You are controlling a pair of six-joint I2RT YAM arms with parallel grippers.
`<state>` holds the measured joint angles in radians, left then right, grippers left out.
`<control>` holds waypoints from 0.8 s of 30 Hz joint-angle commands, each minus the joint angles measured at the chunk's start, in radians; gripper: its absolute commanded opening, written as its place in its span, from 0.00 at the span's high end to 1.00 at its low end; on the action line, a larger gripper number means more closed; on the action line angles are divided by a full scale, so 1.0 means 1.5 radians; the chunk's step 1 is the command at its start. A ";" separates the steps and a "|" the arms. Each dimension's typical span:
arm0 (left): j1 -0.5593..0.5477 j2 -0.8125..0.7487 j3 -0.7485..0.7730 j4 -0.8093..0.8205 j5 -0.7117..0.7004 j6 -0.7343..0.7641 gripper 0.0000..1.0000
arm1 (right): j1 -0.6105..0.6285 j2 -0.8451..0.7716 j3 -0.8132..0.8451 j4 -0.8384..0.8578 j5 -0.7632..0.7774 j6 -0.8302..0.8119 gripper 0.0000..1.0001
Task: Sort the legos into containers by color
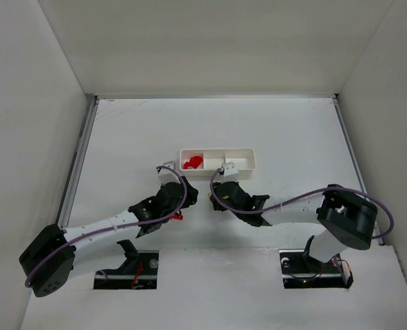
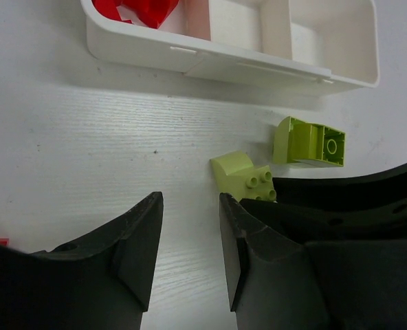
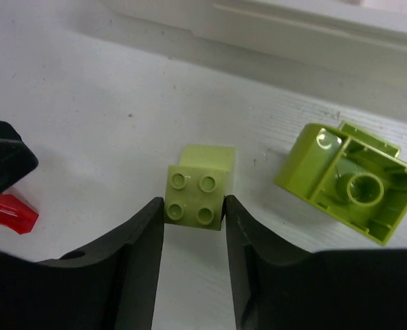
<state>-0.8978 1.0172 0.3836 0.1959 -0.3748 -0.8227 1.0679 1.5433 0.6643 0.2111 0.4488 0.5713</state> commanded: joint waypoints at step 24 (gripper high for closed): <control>0.103 -0.133 -0.090 0.375 0.127 -0.267 0.37 | -0.136 -0.191 -0.049 0.351 -0.248 0.299 0.73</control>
<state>-0.7486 0.8104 0.2695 0.5880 -0.2070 -1.1442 0.8658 1.2522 0.5884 0.5537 0.1776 0.9218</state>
